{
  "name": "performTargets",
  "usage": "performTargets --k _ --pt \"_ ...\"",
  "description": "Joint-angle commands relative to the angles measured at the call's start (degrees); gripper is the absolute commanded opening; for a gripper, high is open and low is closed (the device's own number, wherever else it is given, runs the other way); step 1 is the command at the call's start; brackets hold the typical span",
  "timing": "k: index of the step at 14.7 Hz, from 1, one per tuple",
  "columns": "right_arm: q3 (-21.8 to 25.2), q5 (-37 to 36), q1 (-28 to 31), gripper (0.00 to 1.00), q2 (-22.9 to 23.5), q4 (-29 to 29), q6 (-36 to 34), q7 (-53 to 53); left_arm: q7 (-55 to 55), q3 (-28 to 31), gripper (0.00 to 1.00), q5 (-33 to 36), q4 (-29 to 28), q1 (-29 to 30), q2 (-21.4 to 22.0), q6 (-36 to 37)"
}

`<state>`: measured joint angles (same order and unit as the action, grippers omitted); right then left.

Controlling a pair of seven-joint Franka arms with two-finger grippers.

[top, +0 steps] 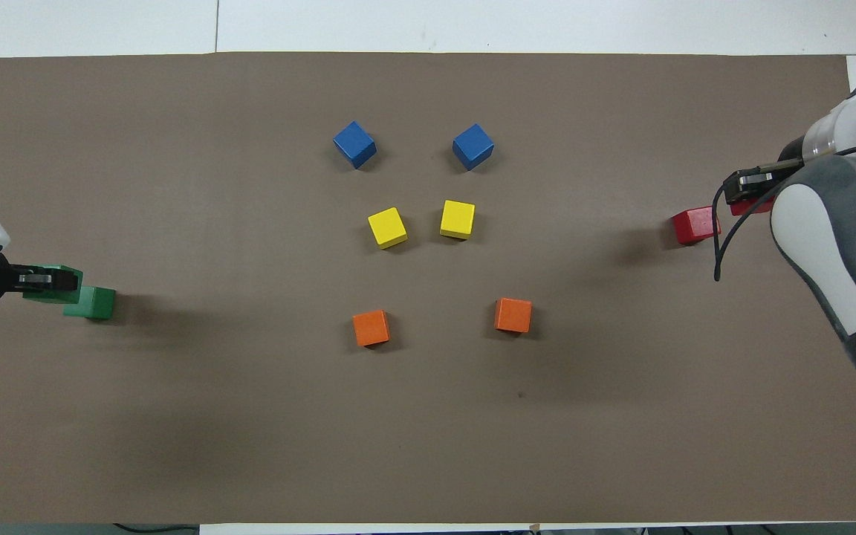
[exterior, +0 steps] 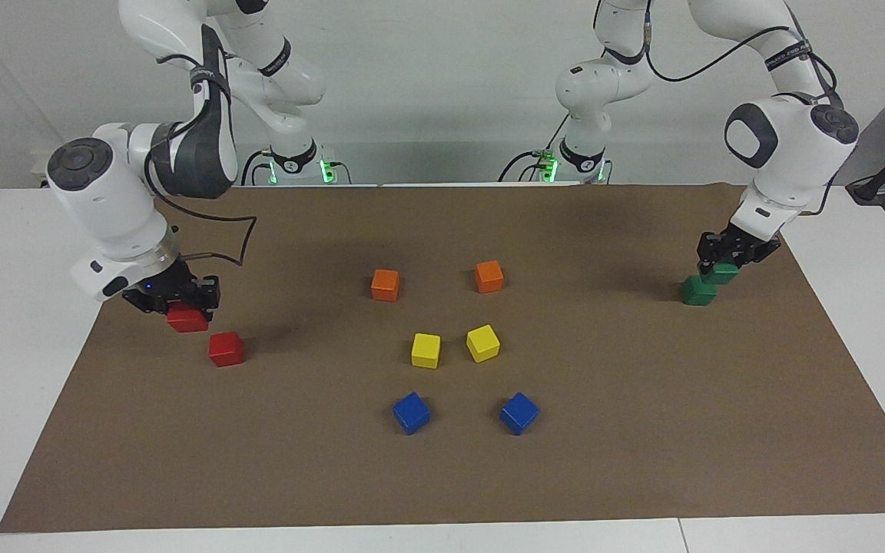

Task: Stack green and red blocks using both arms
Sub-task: 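Lower the green cube onto the other green cube and open the left gripper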

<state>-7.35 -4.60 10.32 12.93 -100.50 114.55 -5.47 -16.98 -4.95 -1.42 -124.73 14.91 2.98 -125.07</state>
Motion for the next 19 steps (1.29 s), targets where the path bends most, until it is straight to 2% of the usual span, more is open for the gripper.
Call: performTargets --k 1,4,8,13,19 --pt "-0.6 0.9 1.1 0.0 -1.4 -4.8 4.9 -0.4 -1.6 -0.5 0.0 -1.3 -4.5 1.1 1.9 -5.2" --pt "-0.6 0.9 1.2 0.0 -1.0 -6.9 8.8 -0.8 -1.6 -0.5 0.0 -1.3 -6.2 1.2 1.2 -8.4" --pt "-0.6 0.8 1.2 0.0 -1.1 -8.7 12.4 -5.0 -1.7 -0.5 0.0 -1.3 -6.4 2.3 0.8 -9.2" --pt "-0.6 0.8 1.2 0.0 -1.6 -10.9 13.0 -9.3 -1.7 -0.5 0.0 -2.8 -7.5 2.3 0.8 -10.0" --pt "-0.6 1.1 2.0 0.0 -2.5 -13.9 15.0 -9.5 -3.3 -0.5 0.0 -2.8 -8.3 2.9 0.7 -11.2"
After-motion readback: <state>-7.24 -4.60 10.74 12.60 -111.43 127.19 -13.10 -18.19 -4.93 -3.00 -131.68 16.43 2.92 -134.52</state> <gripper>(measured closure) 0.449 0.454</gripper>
